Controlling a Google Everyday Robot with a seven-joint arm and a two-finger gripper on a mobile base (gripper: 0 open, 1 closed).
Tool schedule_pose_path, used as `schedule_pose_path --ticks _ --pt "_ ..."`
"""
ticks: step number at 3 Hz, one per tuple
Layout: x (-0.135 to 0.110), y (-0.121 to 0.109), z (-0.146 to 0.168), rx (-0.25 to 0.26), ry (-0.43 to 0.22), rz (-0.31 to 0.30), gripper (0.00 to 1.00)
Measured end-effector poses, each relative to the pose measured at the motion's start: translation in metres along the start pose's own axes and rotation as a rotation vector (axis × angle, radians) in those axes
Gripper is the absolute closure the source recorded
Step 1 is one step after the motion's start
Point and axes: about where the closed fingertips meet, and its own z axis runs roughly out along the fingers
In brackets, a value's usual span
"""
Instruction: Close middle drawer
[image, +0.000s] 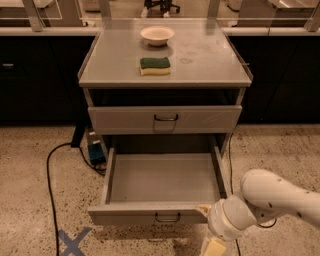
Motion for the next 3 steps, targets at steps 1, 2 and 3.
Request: schedule_pose_path --ticks 1,2,3 --pt "0.034 -0.010 0.058 0.011 0.004 0.070 0.00" --pt "0.057 -0.022 0.115 -0.019 -0.008 0.131 0.00" --pt "0.057 -0.022 0.116 -0.019 -0.009 0.131 0.00"
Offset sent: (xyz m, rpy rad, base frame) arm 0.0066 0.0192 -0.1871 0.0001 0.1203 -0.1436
